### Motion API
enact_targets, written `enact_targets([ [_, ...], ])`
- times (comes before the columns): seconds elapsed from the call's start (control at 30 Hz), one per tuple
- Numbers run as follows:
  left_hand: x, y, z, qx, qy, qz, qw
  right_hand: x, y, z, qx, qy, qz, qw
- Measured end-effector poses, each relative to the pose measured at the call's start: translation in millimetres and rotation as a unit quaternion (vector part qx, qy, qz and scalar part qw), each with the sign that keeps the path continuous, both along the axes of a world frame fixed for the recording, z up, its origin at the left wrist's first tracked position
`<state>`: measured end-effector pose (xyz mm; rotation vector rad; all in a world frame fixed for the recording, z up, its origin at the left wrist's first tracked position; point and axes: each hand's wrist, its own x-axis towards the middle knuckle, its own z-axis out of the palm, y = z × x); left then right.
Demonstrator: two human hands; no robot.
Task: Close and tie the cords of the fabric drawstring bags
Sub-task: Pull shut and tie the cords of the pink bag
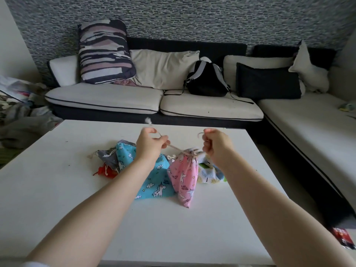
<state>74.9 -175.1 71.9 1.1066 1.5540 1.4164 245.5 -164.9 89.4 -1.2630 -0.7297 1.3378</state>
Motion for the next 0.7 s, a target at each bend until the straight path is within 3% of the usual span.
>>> enact_targets([
  [0.13,-8.2,1.0,-5.9,0.031,0.221,-0.029,0.974,1.6,0.2,2.6,0.034,-0.233,0.04,0.971],
  [0.23,-8.6,0.6,-12.0,0.005,0.382,-0.148,0.912,0.7,-2.9,0.1,0.044,-0.341,0.055,0.937],
  [0.33,-15.2,3.9,-14.4,-0.041,0.472,-0.193,0.86,-4.0,-5.0,-2.4,0.05,-0.421,0.093,0.901],
  [0.4,-21.8,3.9,-16.1,-0.049,0.483,-0.2,0.851,-2.5,-6.3,-3.2,0.062,-0.489,0.106,0.864],
  [0.5,-26.2,0.5,-16.1,-0.02,0.438,-0.195,0.877,0.3,-10.4,-2.3,0.09,-0.543,0.161,0.819],
  [0.6,-18.7,-1.2,-8.0,0.006,0.459,-0.182,0.87,-5.6,-12.4,-6.5,0.078,-0.624,0.225,0.745],
  [0.63,-14.7,-3.2,-2.9,0.017,0.453,-0.181,0.873,-7.9,-11.9,-9.6,0.077,-0.633,0.218,0.739],
  [0.7,-5.9,-10.8,7.5,0.034,0.388,-0.215,0.896,-11.8,-11.9,-15.0,0.077,-0.611,0.184,0.766],
])
